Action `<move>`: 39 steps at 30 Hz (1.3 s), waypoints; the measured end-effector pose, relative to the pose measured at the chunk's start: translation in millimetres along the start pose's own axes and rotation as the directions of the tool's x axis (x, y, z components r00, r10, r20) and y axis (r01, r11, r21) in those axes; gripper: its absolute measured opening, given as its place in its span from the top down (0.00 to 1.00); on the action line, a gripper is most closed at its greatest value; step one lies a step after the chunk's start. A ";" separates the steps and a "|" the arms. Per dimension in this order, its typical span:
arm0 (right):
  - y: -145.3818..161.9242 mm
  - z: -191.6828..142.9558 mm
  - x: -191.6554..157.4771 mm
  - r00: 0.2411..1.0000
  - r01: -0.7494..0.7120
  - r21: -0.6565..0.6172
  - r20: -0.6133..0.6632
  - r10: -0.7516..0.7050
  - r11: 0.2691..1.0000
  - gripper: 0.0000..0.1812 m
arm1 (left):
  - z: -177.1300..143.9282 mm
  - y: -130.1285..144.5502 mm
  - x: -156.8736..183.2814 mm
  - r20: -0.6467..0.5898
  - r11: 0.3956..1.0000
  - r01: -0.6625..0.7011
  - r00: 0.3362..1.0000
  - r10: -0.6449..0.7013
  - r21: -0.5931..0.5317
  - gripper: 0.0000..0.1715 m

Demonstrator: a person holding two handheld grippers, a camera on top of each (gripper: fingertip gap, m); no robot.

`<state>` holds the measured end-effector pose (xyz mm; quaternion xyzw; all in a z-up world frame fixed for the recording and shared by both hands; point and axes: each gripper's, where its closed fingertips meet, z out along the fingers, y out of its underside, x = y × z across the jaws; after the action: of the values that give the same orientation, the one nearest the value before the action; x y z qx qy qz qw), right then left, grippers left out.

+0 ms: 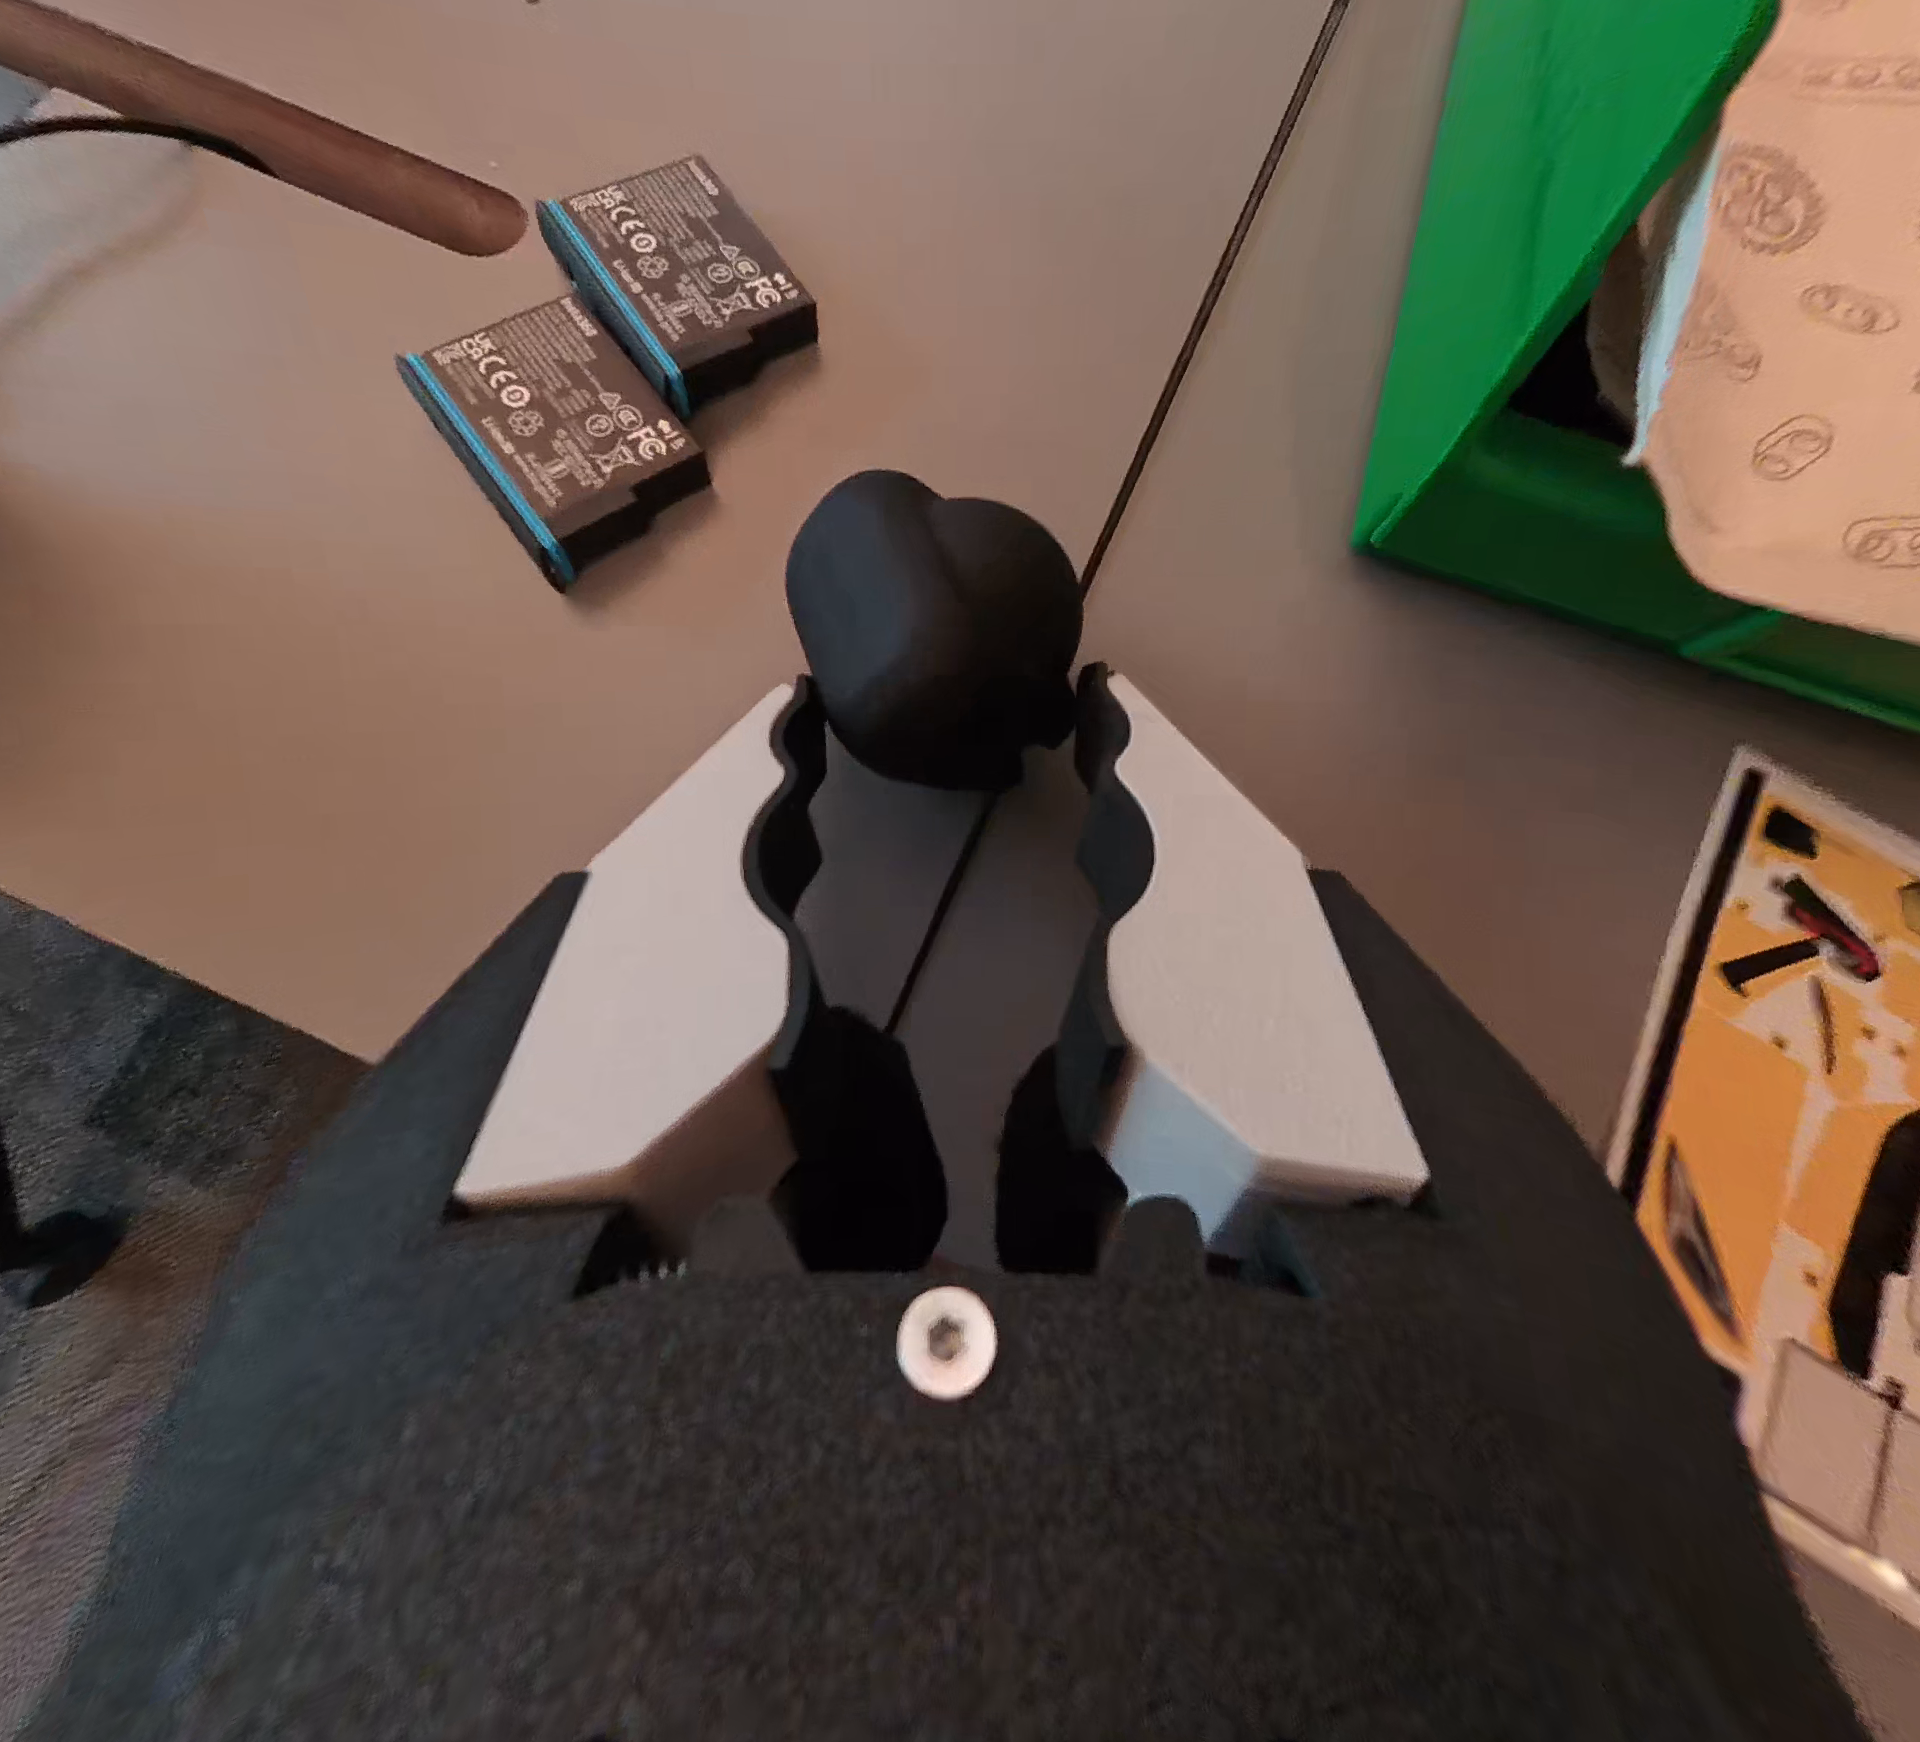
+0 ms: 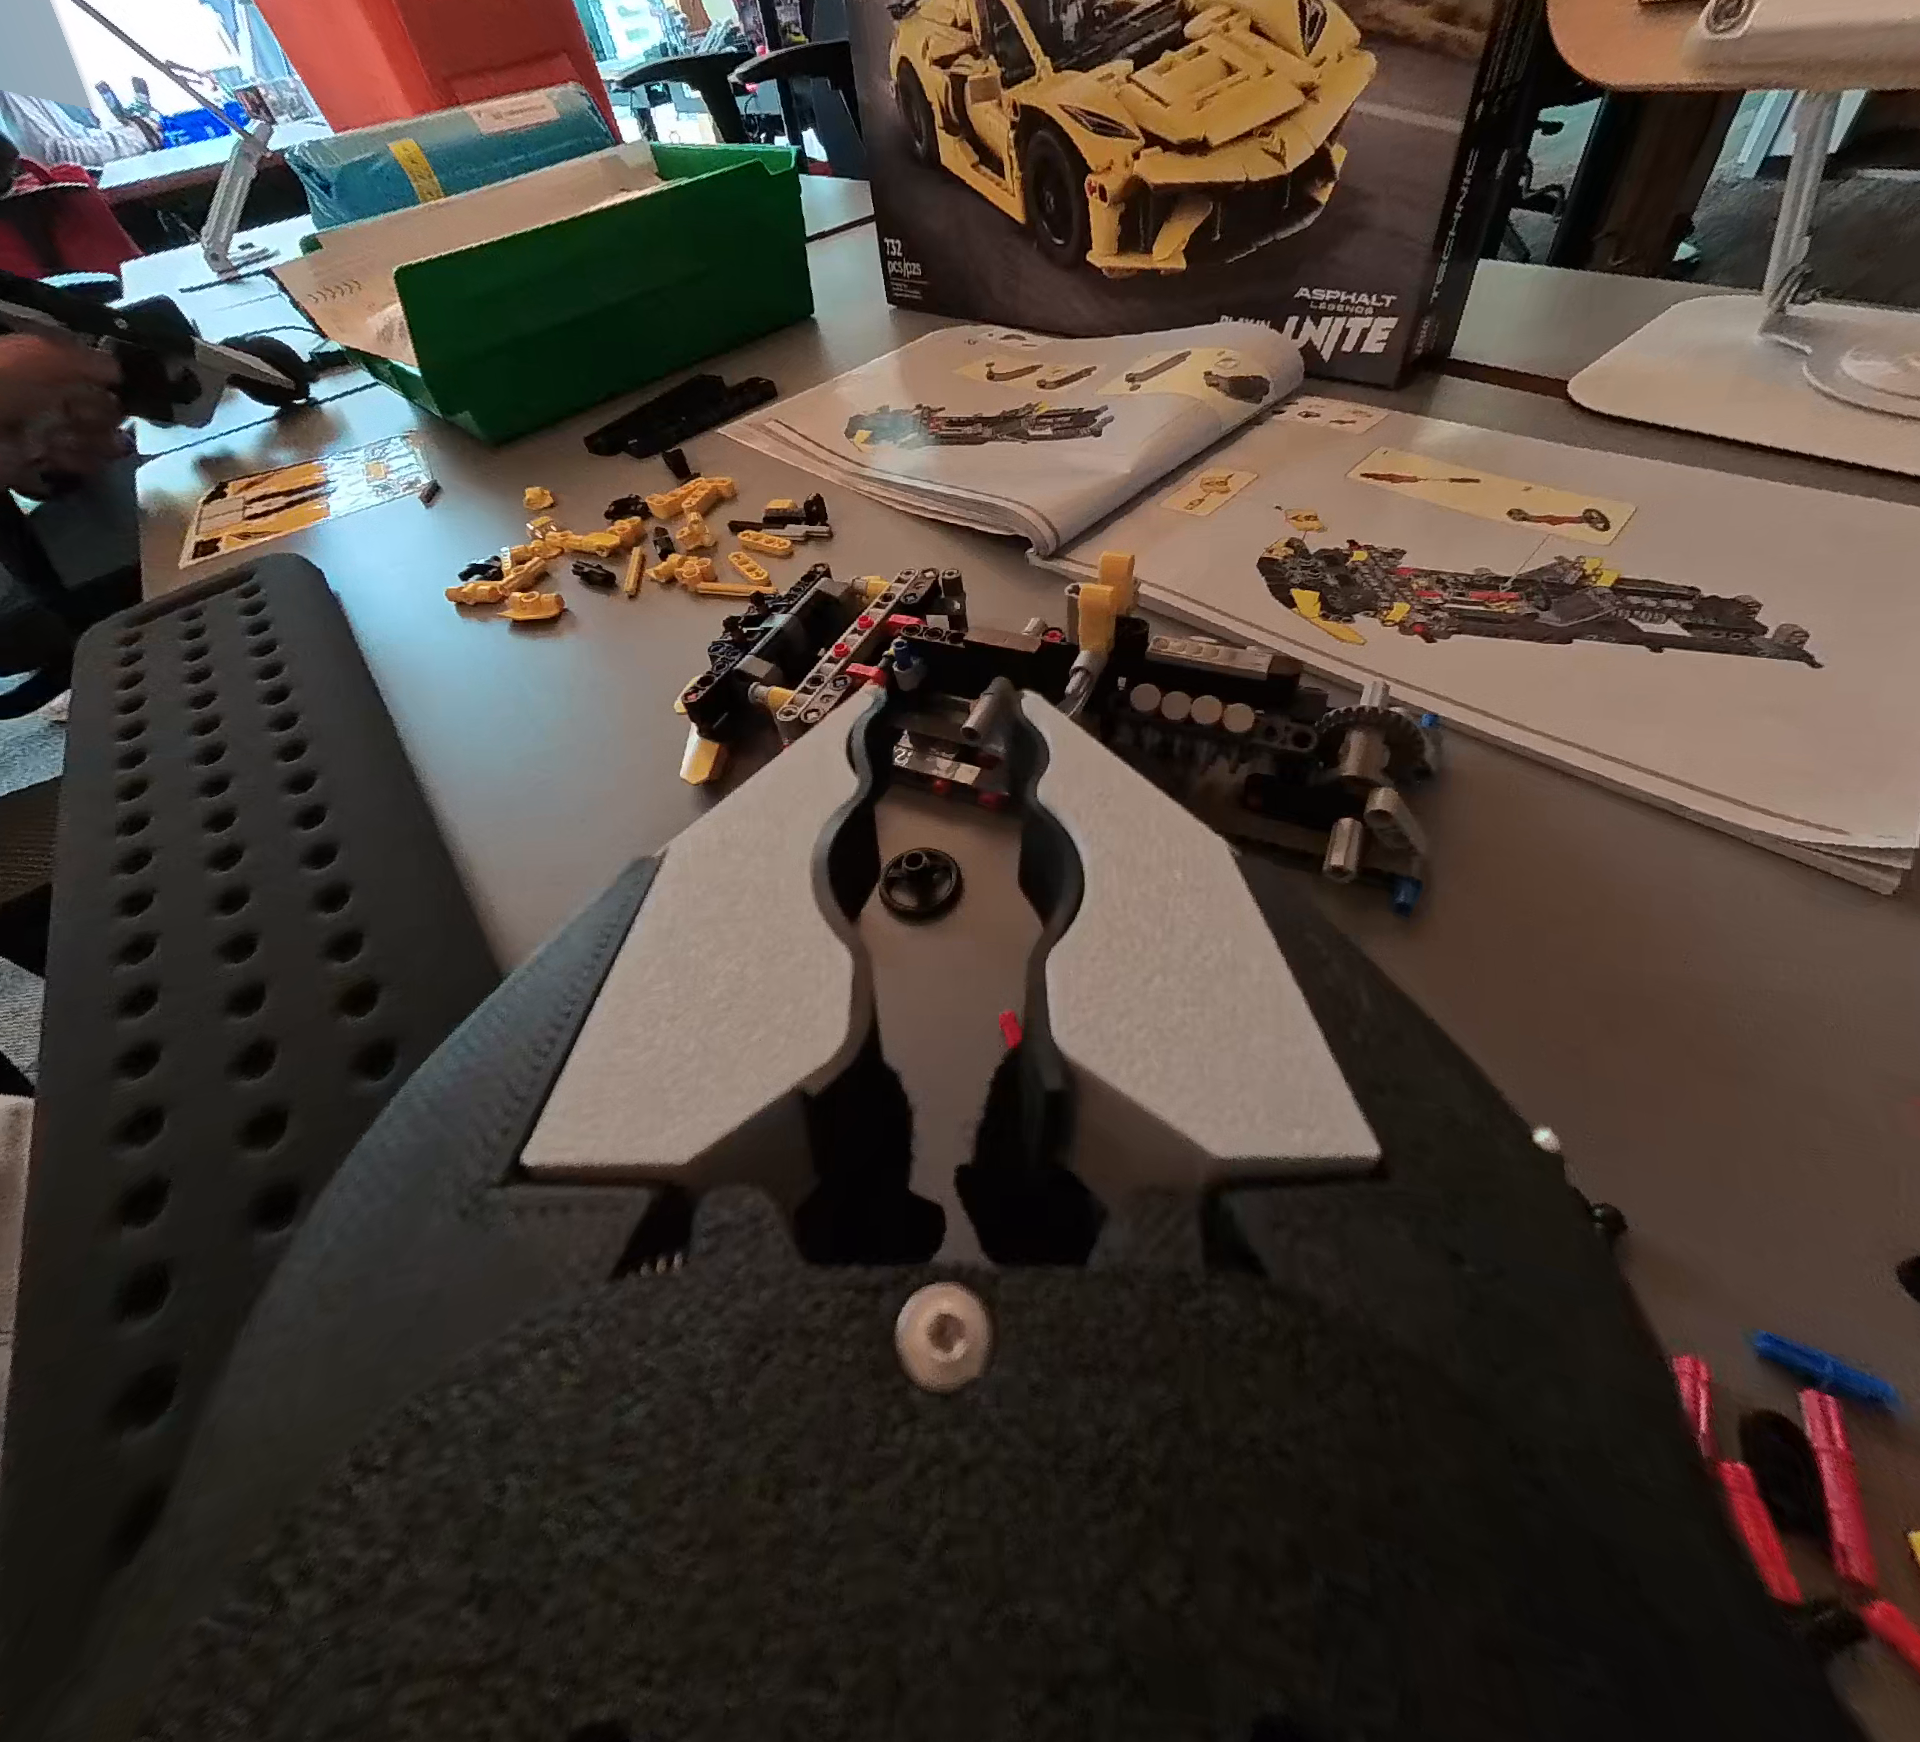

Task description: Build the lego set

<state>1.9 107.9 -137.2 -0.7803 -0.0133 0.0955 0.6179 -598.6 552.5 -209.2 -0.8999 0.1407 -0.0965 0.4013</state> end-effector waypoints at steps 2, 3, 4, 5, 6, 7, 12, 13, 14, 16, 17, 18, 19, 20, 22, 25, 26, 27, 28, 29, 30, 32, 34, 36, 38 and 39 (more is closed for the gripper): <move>0.6 0.5 -0.6 1.000 -0.002 -0.003 0.006 0.002 1.000 0.89 | -1.3 3.3 -0.9 0.036 0.997 -0.075 0.997 0.075 -0.019 0.74; 1.0 1.0 -1.3 1.000 -0.002 -0.005 0.010 0.002 1.000 0.89 | -2.4 5.6 -2.0 0.055 0.994 -0.107 0.993 0.109 -0.035 0.73; 1.7 1.6 -1.8 1.000 -0.001 -0.010 0.013 0.001 1.000 0.89 | -4.2 6.5 -4.6 0.080 0.991 -0.130 0.988 0.133 -0.042 0.71; 2.8 2.2 -2.4 1.000 0.001 -0.015 0.016 -0.001 1.000 0.89 | -6.3 6.3 -6.0 0.095 0.989 -0.143 0.985 0.146 -0.042 0.71; 3.6 2.7 -3.2 1.000 0.003 -0.019 0.020 -0.003 1.000 0.89 | -8.6 5.9 -6.7 0.104 0.988 -0.148 0.983 0.151 -0.038 0.70; 4.3 2.9 -4.1 1.000 0.006 -0.023 0.023 -0.005 1.000 0.88 | -10.9 5.1 -7.5 0.111 0.989 -0.147 0.982 0.150 -0.032 0.70; 5.3 2.8 -6.0 1.000 0.016 -0.026 0.027 -0.015 1.000 0.88 | -22.3 -2.7 -9.6 0.125 0.989 -0.147 0.981 0.145 0.001 0.71; 5.5 2.6 -6.2 0.999 0.016 -0.026 0.028 -0.015 1.000 0.88 | -24.6 -4.6 -9.0 0.123 0.989 -0.145 0.982 0.143 0.008 0.70; 5.6 2.4 -6.2 0.999 0.015 -0.026 0.028 -0.014 1.000 0.88 | -26.7 -6.3 -8.4 0.121 0.989 -0.147 0.982 0.144 0.012 0.70; 4.7 1.6 -5.4 1.000 0.014 -0.019 0.023 -0.014 1.000 0.88 | -30.5 -8.8 -10.1 0.137 0.987 -0.159 0.978 0.155 0.016 0.70; 4.3 1.3 -5.0 1.000 0.014 -0.017 0.020 -0.014 1.000 0.88 | -31.4 -9.8 -10.3 0.140 0.986 -0.163 0.977 0.158 0.020 0.70; 4.4 1.1 -4.5 1.000 0.014 -0.016 0.018 -0.013 1.000 0.88 | -31.4 -10.3 -10.1 0.138 0.987 -0.162 0.978 0.157 0.023 0.70; 4.3 1.1 -4.3 1.000 0.014 -0.016 0.017 -0.013 1.000 0.88 | -30.4 -10.2 -10.7 0.135 0.986 -0.164 0.978 0.159 0.021 0.70; 4.1 1.2 -4.0 1.000 0.015 -0.015 0.015 -0.015 1.000 0.88 | -28.5 -9.6 -12.7 0.136 0.986 -0.166 0.977 0.162 0.012 0.70; 4.4 1.4 -3.5 1.000 0.021 -0.016 0.009 -0.021 1.000 0.87 | -24.4 -8.8 -16.4 0.132 0.987 -0.160 0.978 0.159 -0.002 0.70; 5.4 1.6 -3.2 1.000 0.024 -0.020 0.006 -0.023 1.000 0.87 | -19.6 -11.0 -20.7 0.128 0.990 -0.144 0.981 0.143 -0.004 0.69; 5.5 1.6 -2.9 1.000 0.023 -0.021 0.004 -0.023 1.000 0.87 | -18.0 -11.1 -22.9 0.129 0.990 -0.139 0.982 0.138 -0.007 0.70; 5.8 1.7 -2.6 1.000 0.022 -0.022 0.004 -0.022 1.000 0.87 | -16.1 -11.1 -24.2 0.125 0.991 -0.130 0.984 0.130 -0.008 0.70; 6.1 1.9 -2.4 1.000 0.019 -0.024 0.004 -0.019 1.000 0.87 | -14.3 -10.6 -24.2 0.118 0.992 -0.123 0.985 0.124 -0.009 0.71; 6.6 2.1 -2.2 1.000 0.017 -0.027 0.004 -0.017 1.000 0.87 | -13.0 -9.5 -24.4 0.116 0.992 -0.122 0.986 0.123 -0.014 0.71; 7.0 2.2 -1.8 1.000 0.016 -0.029 0.003 -0.016 0.999 0.87 | -12.3 -8.3 -25.3 0.122 0.992 -0.126 0.984 0.127 -0.020 0.71; 6.8 2.2 -1.2 1.000 0.017 -0.028 0.000 -0.017 0.999 0.87 | -12.6 -7.0 -26.8 0.139 0.991 -0.132 0.981 0.134 -0.021 0.71; 7.2 2.2 -0.8 1.000 0.015 -0.029 -0.001 -0.015 0.999 0.87 | -12.8 -5.3 -27.9 0.146 0.991 -0.129 0.981 0.130 -0.020 0.71; 7.5 2.4 -0.7 1.000 0.013 -0.031 -0.001 -0.013 0.999 0.87 | -12.6 -3.1 -29.6 0.148 0.992 -0.124 0.981 0.127 -0.024 0.71; 7.7 2.8 -0.4 1.000 0.015 -0.033 -0.002 -0.015 0.999 0.87 | -13.4 -1.4 -31.2 0.153 0.992 -0.123 0.980 0.126 -0.029 0.71; 8.2 3.0 0.7 1.000 0.016 -0.035 -0.008 -0.016 0.999 0.87 | -14.9 -1.7 -31.4 0.159 0.992 -0.124 0.979 0.126 -0.026 0.71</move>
<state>1.3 109.0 -145.8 -0.7912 -0.0185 0.0872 0.6051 -632.1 553.6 -200.0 -0.8973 0.1650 0.0024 0.4094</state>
